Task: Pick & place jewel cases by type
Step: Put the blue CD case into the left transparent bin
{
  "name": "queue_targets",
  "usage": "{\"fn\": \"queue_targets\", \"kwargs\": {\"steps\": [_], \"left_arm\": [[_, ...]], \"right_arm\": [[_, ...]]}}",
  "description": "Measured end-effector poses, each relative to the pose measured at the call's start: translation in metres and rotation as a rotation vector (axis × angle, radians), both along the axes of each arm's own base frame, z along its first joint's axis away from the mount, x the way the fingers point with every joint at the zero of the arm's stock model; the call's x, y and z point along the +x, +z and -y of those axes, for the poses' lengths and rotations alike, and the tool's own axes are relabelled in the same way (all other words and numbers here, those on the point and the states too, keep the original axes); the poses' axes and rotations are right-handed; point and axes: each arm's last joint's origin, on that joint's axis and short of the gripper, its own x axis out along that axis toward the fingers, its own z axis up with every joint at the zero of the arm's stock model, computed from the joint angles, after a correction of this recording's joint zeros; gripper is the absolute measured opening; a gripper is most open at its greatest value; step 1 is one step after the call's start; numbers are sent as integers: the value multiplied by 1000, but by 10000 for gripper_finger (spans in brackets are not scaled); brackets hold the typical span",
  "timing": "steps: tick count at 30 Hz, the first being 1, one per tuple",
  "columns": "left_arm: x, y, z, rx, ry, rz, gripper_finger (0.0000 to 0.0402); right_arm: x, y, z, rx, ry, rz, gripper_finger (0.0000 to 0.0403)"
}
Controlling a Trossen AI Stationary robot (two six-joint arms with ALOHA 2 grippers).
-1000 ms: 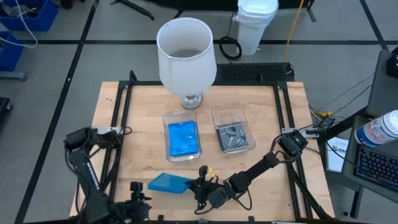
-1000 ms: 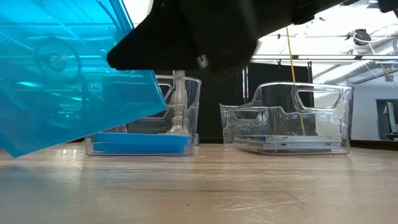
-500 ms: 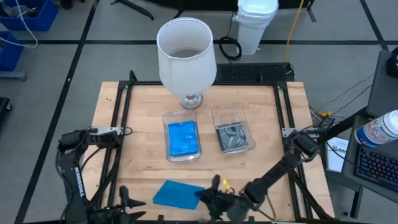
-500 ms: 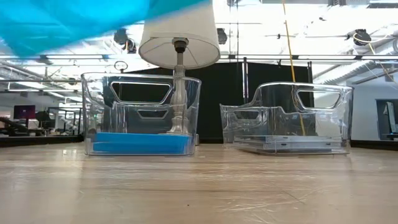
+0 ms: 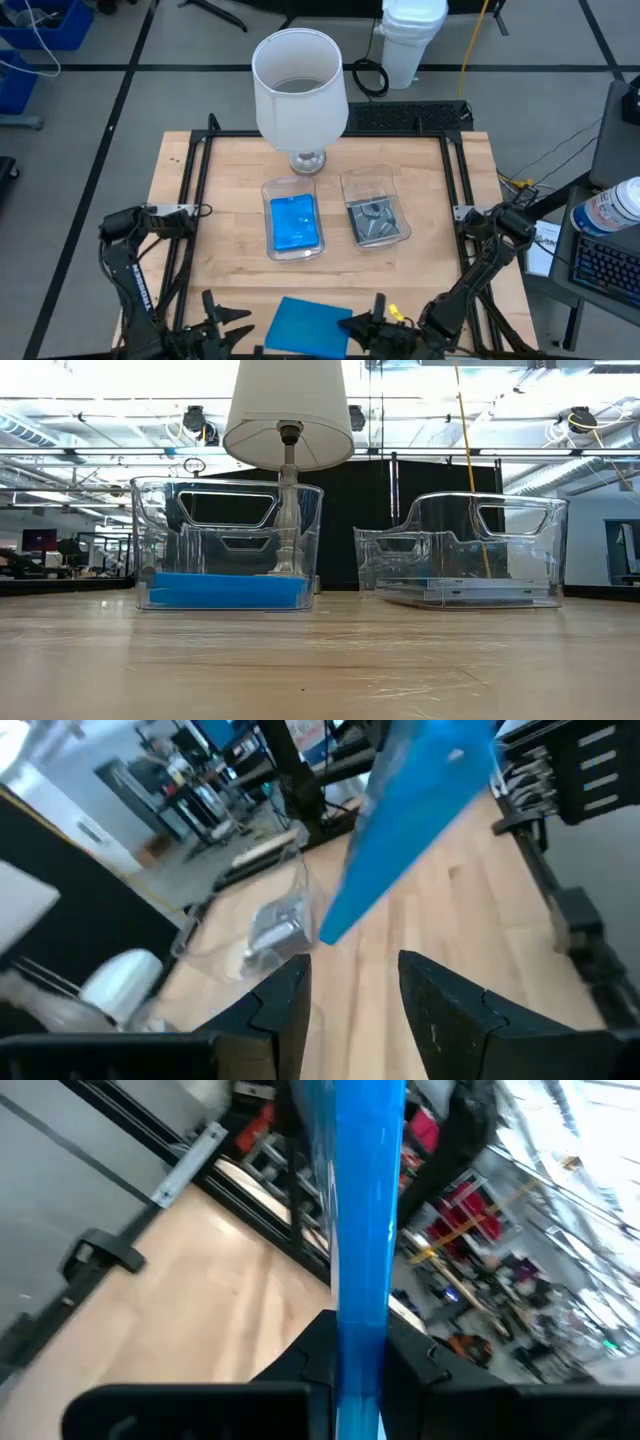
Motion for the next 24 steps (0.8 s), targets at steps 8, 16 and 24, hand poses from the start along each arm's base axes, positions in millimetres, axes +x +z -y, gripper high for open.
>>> {"fn": "queue_targets", "kwargs": {"steps": [8,16,24], "left_arm": [[40,3,-3,180,-65,-126,241],[67,12,-3,285,-69,-84,374],[81,19,6,227,-254,-129,379]], "right_arm": [[-15,2,-6,-32,-93,22,29],[-16,0,-6,-29,-91,14,31],[-15,-1,-7,-16,-46,-1,36]]}}
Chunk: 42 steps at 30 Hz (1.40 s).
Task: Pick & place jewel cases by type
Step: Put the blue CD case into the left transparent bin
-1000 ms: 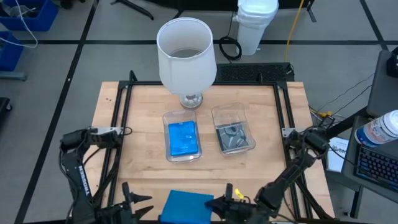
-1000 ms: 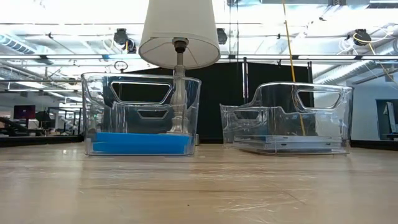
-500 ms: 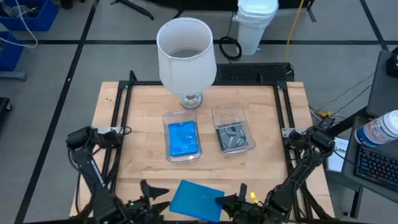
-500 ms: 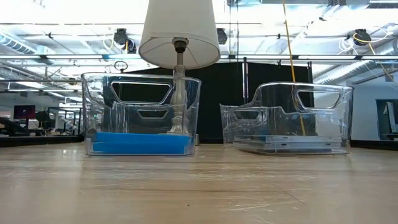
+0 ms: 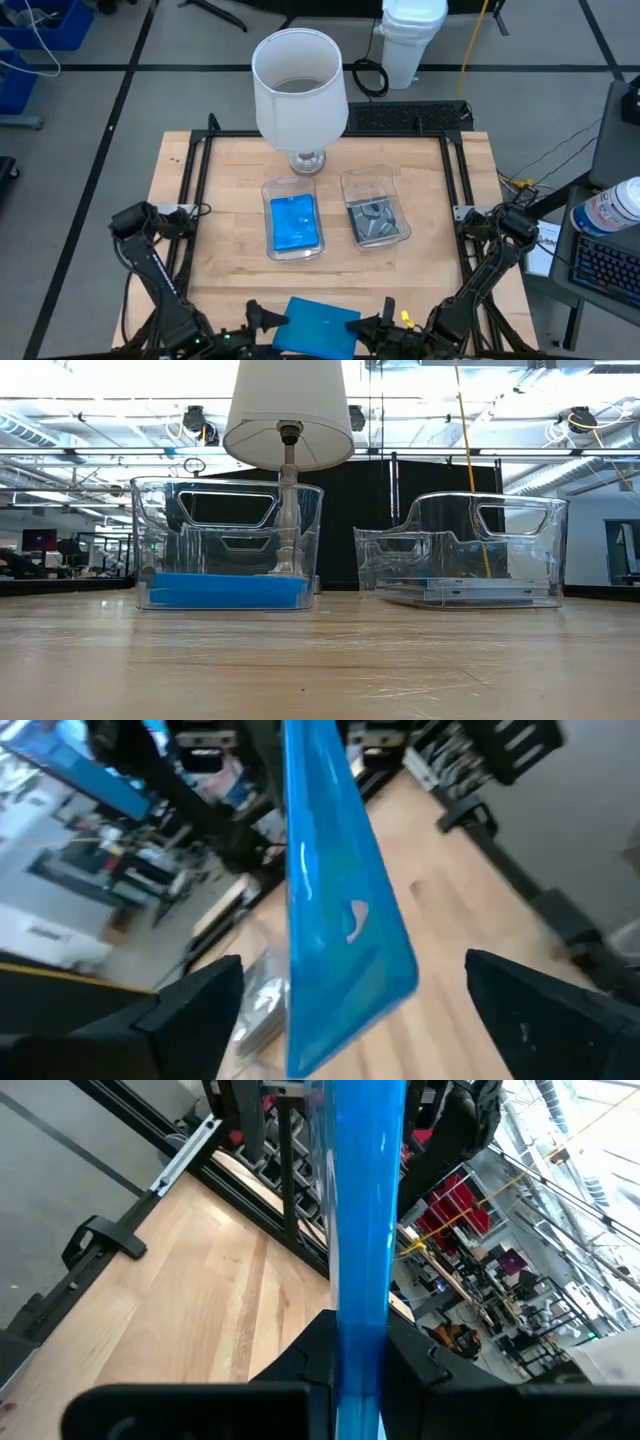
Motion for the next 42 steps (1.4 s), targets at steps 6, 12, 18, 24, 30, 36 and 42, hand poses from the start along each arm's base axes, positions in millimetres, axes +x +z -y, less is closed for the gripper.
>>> {"fn": "queue_targets", "kwargs": {"steps": [6,12,18,24,30,36,42], "left_arm": [[5,0,-3,-35,16,1,296],[9,0,-6,-45,27,1,168],[9,0,-6,-25,32,5,50],[9,0,-6,-18,31,3,25],[8,0,-6,-19,36,6,52],[9,0,-7,-8,36,9,27],[8,1,-7,8,52,21,30]], "right_arm": [[0,0,0,-5,-1,-3,30],[3,-2,3,3,-11,-8,37],[5,-3,5,0,-12,-17,30],[5,-3,5,-1,-12,-18,39],[6,-3,6,-7,-21,-14,50],[-3,1,-1,-12,-67,29,123],[-9,5,-5,17,-97,65,233]]}}
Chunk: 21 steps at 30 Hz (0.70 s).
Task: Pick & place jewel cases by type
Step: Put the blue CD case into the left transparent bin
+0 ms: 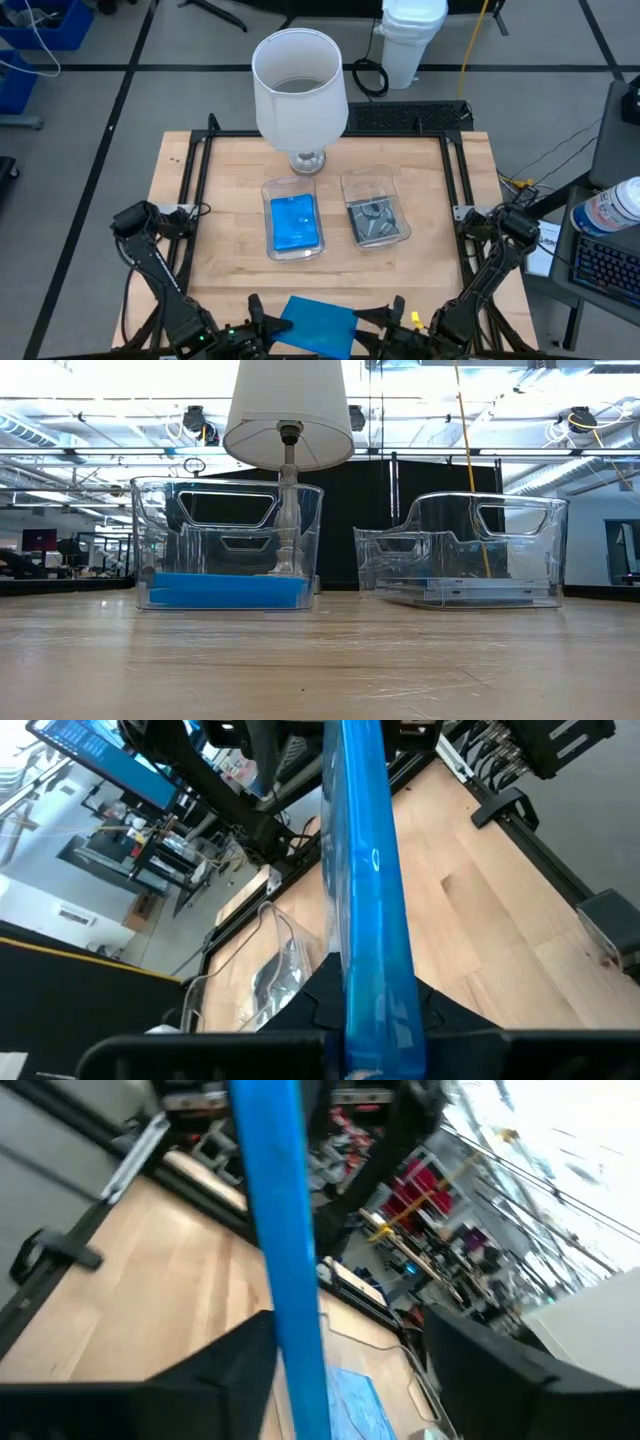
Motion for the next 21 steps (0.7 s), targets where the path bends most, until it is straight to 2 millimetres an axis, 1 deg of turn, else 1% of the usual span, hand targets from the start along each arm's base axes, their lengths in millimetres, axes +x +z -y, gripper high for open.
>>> {"fn": "queue_targets", "kwargs": {"steps": [4,7,10,15,21], "left_arm": [[0,0,-1,15,15,12,37],[3,0,-3,34,40,20,28],[9,0,-9,39,57,16,26],[25,-1,-25,71,113,1,27],[45,-3,-45,103,169,-23,30]], "right_arm": [[-9,7,-5,46,-76,64,284],[-18,16,-10,44,-126,93,300],[-22,21,-11,13,-190,90,301],[-15,24,-4,-67,-250,51,300],[-9,27,-3,-154,-258,10,294]]}}
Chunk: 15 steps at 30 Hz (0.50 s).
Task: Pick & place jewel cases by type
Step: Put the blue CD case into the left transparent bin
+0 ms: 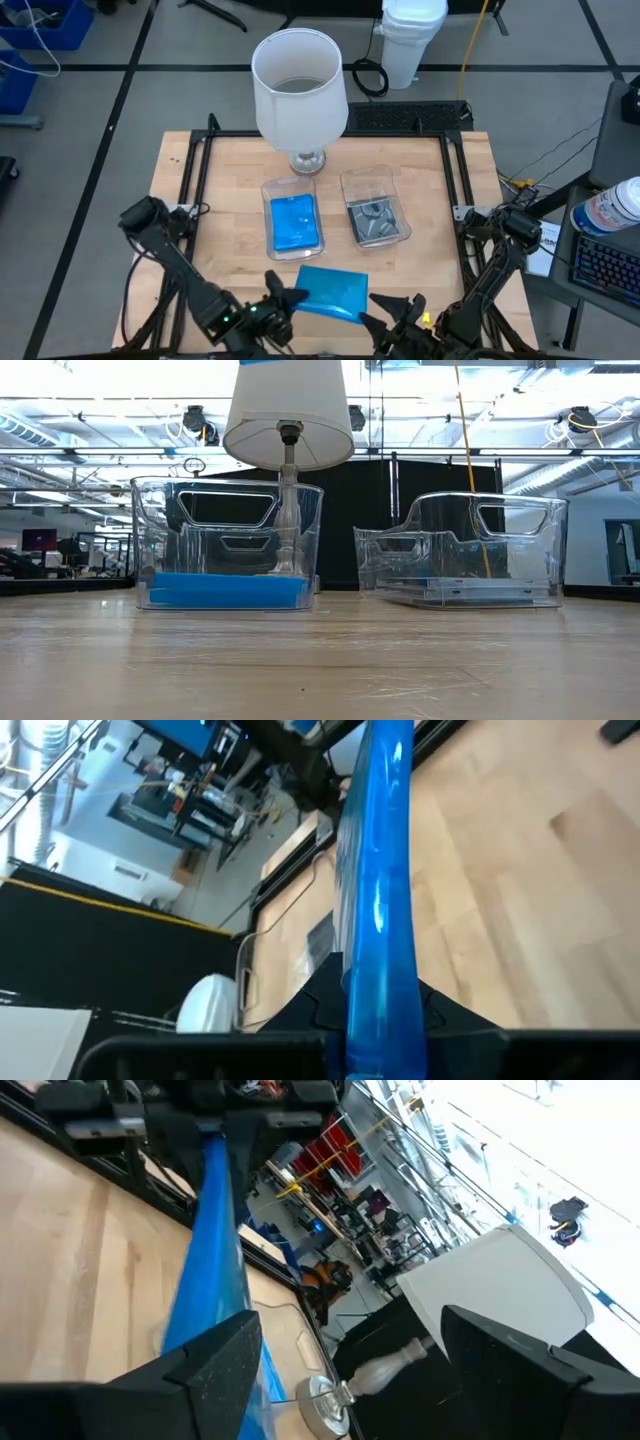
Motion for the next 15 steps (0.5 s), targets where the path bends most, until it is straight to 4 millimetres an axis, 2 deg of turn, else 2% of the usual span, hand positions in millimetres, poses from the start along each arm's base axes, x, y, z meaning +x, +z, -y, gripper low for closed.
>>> {"fn": "queue_targets", "kwargs": {"steps": [9,15], "left_arm": [[15,-3,-27,80,126,-11,29],[14,-4,-28,105,120,-35,31]], "right_arm": [[0,-1,0,-27,15,-19,281],[1,1,4,-54,6,-37,272]]}}
